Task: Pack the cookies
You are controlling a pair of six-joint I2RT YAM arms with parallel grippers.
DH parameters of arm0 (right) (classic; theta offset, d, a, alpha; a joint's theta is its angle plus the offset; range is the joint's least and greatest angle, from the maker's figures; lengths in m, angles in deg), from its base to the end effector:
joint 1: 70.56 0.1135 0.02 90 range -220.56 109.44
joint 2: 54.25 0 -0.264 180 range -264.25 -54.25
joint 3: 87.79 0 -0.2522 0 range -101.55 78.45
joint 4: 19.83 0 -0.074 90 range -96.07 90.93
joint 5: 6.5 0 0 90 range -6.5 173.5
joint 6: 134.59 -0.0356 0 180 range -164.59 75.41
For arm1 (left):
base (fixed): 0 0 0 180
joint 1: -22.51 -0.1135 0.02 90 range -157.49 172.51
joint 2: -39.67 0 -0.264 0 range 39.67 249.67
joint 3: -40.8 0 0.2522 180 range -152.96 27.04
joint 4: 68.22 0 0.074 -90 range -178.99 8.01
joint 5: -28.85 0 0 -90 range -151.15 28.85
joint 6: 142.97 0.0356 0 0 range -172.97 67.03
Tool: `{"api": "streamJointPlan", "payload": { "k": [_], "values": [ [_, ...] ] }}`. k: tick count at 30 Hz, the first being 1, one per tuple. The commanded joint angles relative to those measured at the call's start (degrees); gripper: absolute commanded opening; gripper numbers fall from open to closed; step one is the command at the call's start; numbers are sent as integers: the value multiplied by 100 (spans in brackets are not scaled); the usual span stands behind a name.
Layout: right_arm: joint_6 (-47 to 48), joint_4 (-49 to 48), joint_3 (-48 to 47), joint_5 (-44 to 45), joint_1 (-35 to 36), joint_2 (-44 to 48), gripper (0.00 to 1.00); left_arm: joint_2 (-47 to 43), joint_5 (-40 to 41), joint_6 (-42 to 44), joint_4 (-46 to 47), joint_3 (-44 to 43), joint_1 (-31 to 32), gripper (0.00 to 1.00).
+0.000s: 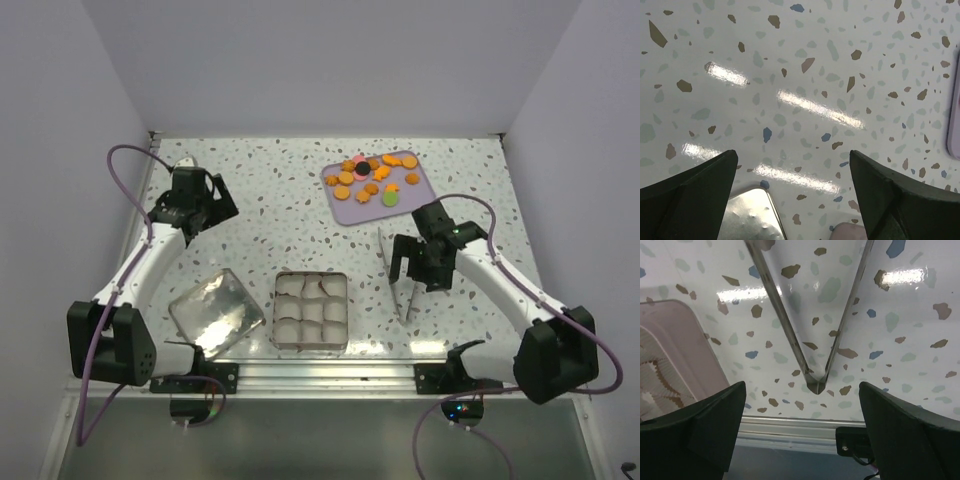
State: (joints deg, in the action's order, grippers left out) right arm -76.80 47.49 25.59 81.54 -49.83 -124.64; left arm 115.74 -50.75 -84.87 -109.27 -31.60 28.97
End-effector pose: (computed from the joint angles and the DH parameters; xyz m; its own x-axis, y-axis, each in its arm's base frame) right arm 0.2040 0.0785 0.2419 -0.9427 0.2128 -0.2570 0.1635 0.9660 0.2001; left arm 0.2845 -0.0257 0.2769 -0.5847 -0.4569 -0.6704 -0.3837 0.8838 -0.2676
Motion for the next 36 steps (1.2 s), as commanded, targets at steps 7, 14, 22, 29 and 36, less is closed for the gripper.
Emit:
{"api": "streamJointPlan", "payload": {
  "k": [7,14,22,29,36],
  "values": [
    [-242,-891,-93,661,185,-1204,99,-321,-178,316,119,18,-4,100],
    [-321,-1338,118,705,273,-1618,99,-418,-178,325,57,124,-4,100],
    [-462,-1866,592,872,370,-1856,91,-427,-310,255,136,194,-4,100],
    [-409,-1849,645,1189,379,-1803,47,-453,-389,184,189,247,4,100],
    [-374,-1112,85,1268,388,-1145,36,-567,-485,158,215,98,4,100]
  ]
}}
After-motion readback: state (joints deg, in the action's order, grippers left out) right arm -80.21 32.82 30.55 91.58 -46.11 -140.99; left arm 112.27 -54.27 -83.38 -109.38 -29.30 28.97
